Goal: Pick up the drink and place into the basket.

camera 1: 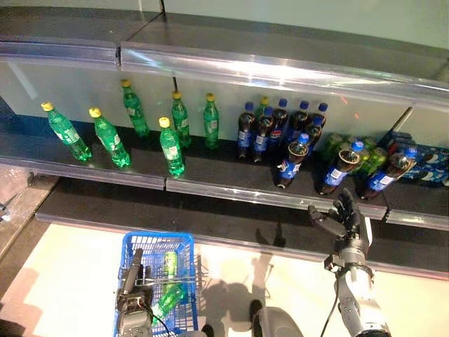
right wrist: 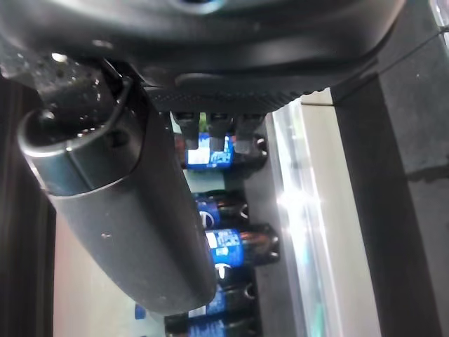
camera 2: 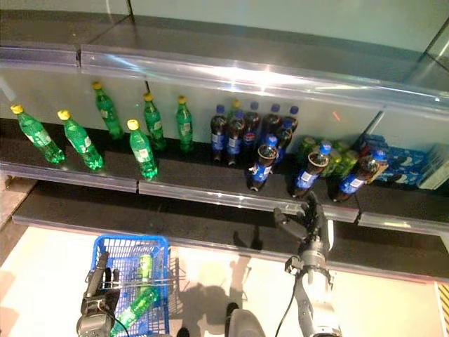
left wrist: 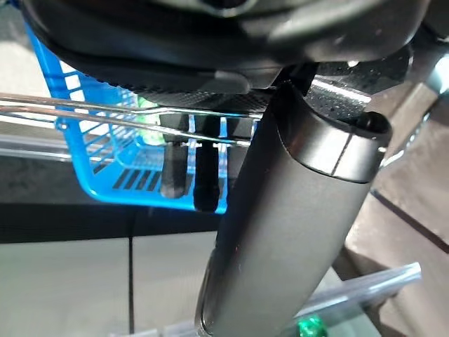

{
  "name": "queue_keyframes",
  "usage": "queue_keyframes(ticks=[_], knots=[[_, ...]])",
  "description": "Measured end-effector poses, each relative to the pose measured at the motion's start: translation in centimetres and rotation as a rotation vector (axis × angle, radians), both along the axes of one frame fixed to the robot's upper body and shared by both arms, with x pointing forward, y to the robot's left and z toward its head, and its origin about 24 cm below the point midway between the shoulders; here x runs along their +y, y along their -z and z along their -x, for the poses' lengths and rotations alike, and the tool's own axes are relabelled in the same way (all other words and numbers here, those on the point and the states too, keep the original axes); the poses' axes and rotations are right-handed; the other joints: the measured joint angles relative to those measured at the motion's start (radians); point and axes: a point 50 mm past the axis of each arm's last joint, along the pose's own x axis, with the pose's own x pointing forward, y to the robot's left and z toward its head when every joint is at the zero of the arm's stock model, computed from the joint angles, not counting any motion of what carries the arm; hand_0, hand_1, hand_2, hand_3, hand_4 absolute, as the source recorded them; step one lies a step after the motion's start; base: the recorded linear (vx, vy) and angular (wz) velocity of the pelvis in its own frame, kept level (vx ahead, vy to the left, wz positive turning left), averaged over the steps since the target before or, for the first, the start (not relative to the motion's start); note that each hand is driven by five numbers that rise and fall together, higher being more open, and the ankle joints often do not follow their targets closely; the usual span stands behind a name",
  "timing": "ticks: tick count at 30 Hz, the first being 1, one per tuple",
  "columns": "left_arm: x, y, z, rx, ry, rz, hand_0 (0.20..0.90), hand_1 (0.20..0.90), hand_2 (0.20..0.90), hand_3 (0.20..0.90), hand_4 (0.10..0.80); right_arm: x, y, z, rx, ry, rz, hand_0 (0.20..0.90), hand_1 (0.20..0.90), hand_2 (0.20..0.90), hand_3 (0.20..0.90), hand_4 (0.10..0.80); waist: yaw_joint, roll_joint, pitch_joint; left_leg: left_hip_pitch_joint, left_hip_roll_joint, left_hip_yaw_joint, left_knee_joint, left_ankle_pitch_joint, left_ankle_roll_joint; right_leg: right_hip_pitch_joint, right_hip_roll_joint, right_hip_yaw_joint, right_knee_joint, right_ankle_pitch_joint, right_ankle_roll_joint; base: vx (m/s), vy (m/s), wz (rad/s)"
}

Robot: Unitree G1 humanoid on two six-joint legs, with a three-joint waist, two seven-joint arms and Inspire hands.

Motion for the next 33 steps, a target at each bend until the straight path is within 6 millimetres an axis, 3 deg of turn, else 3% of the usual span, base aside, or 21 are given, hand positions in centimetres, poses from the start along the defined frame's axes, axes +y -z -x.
queue_keyframes(ticks=[3, 4, 5, 6, 7, 11, 18, 23, 33], knots=[[0.5, 0.4, 0.6, 0.031, 0.0, 0.002, 0.3, 0.3, 0.3, 0.2, 0.1, -0.5, 0.1, 0.2, 0.005, 0.019, -0.004, 0.9, 0.9, 0.9, 0.9, 0.8, -0.021, 0.005, 0.004, -0.009, 0.009, -0.034, 0.025, -0.019, -0.015, -0.009, 0.017, 0.031, -0.067, 0.013, -0.003, 0.29, -0.327, 0.34], [0.5, 0.6, 0.9, 0.05, -0.001, 0.001, 0.3, 0.3, 0.3, 0.2, 0.1, -0.7, 0.2, 0.3, 0.008, 0.029, -0.005, 0.9, 0.9, 0.9, 0.9, 0.8, -0.02, 0.006, 0.005, -0.004, 0.017, -0.037, 0.041, -0.036, -0.028, 0.003, 0.019, 0.028, -0.082, 0.05, -0.022, 0.263, -0.37, 0.22], [0.4, 0.8, 1.2, 0.06, -0.001, 0.004, 0.3, 0.3, 0.3, 0.2, 0.1, -1.1, 0.3, 0.4, 0.013, 0.038, -0.001, 0.9, 0.9, 0.9, 0.9, 0.8, -0.018, 0.01, 0.007, -0.003, 0.028, -0.049, 0.066, -0.054, -0.044, 0.027, 0.034, 0.018, -0.092, 0.076, -0.065, 0.26, -0.38, 0.19], [0.2, 1.0, 1.4, 0.066, 0.001, 0.008, 0.3, 0.3, 0.3, 0.2, 0.1, -1.4, 0.3, 0.4, 0.018, 0.043, 0.009, 0.9, 0.9, 0.9, 0.9, 0.8, -0.013, 0.026, 0.012, -0.006, 0.048, -0.052, 0.085, -0.074, -0.059, 0.036, 0.055, 0.0, -0.097, 0.069, -0.08, 0.236, -0.343, 0.14], [0.2, 0.9, 1.4, 0.066, 0.009, 0.002, 0.3, 0.3, 0.3, 0.2, 0.1, -1.5, 0.2, 0.4, 0.019, 0.046, 0.014, 0.9, 0.9, 0.9, 0.9, 0.8, -0.012, 0.037, 0.018, -0.013, 0.07, -0.062, 0.101, -0.089, -0.072, 0.048, 0.076, -0.006, -0.107, 0.072, -0.113, 0.237, -0.335, 0.09], [0.0, 0.4, 0.7, 0.056, 0.076, -0.03, 0.3, 0.3, 0.3, 0.2, 0.1, -1.7, -0.2, 0.3, 0.011, 0.067, 0.028, 0.9, 0.9, 0.9, 0.9, 0.8, 0.004, 0.056, 0.029, -0.034, 0.135, -0.082, 0.119, -0.104, -0.103, 0.065, 0.126, -0.057, -0.124, 0.061, -0.162, 0.181, -0.268, 0.2], [-1.7, -0.1, -0.6, 0.031, 0.191, -0.038, 0.3, 0.3, 0.3, 0.2, 0.1, -2.5, -1.4, 0.1, -0.038, 0.084, 0.061, 0.9, 0.9, 0.9, 0.9, 0.8, -0.013, 0.085, 0.044, -0.085, 0.134, -0.093, 0.147, -0.109, -0.121, 0.032, 0.116, -0.113, -0.098, 0.033, -0.169, 0.064, -0.002, 0.23], [-2.7, 0.1, -0.7, 0.031, 0.219, -0.021, 0.3, 0.3, 0.3, 0.2, 0.1, -2.4, -1.4, 0.1, -0.039, 0.077, 0.067, 0.9, 0.9, 0.9, 0.9, 0.8, -0.026, 0.09, 0.048, -0.117, 0.108, -0.067, 0.147, -0.1, -0.112, -0.041, 0.091, -0.077, -0.039, 0.029, -0.159, 0.017, 0.111, -0.15], [-3.7, -0.4, -2.2, -0.019, 0.235, -0.018, 0.3, 0.3, 0.3, 0.2, 0.1, -2.4, -1.5, 0.2, -0.053, 0.078, 0.071, 0.9, 0.9, 0.9, 0.9, 0.8, -0.05, 0.094, 0.071, -0.151, 0.094, -0.041, 0.16, -0.098, -0.109, -0.079, 0.092, -0.052, -0.041, 0.047, -0.158, -0.058, 0.049, -0.09]])
